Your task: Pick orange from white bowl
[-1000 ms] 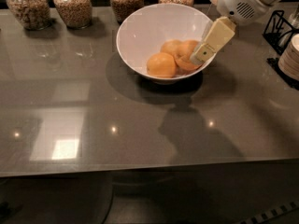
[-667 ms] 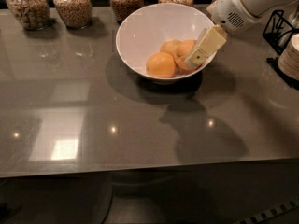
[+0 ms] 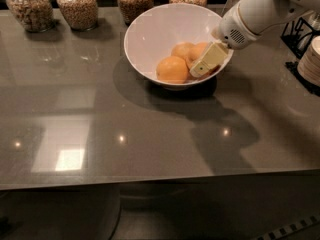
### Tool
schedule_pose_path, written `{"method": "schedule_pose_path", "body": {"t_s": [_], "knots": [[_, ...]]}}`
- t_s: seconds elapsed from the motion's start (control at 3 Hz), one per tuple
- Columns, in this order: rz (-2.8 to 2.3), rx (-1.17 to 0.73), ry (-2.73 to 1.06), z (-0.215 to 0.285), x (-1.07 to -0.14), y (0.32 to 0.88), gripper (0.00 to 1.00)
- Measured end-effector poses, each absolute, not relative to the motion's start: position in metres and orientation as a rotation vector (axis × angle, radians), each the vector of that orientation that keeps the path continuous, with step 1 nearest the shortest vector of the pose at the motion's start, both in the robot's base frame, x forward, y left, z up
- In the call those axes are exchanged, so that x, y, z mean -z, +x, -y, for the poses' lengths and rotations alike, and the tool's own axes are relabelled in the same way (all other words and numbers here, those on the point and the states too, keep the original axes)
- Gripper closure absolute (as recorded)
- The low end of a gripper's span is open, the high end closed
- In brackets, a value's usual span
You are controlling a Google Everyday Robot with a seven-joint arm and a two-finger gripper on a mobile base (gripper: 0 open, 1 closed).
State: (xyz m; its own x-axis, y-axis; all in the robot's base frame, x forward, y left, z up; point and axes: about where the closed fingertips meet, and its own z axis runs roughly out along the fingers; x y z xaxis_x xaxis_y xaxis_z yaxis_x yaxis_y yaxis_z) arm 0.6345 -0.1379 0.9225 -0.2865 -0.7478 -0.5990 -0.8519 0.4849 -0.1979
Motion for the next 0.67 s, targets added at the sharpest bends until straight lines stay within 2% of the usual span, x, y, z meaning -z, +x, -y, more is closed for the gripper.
{"method": "schedule_pose_path", "body": {"t_s": [0.33, 0.67], "knots": [[-2.121, -0.225, -1.299, 0.138, -0.906, 0.643, 0.16], [-2.145, -0.231, -1.294, 0.138, -0.893, 0.647, 0.28]]}}
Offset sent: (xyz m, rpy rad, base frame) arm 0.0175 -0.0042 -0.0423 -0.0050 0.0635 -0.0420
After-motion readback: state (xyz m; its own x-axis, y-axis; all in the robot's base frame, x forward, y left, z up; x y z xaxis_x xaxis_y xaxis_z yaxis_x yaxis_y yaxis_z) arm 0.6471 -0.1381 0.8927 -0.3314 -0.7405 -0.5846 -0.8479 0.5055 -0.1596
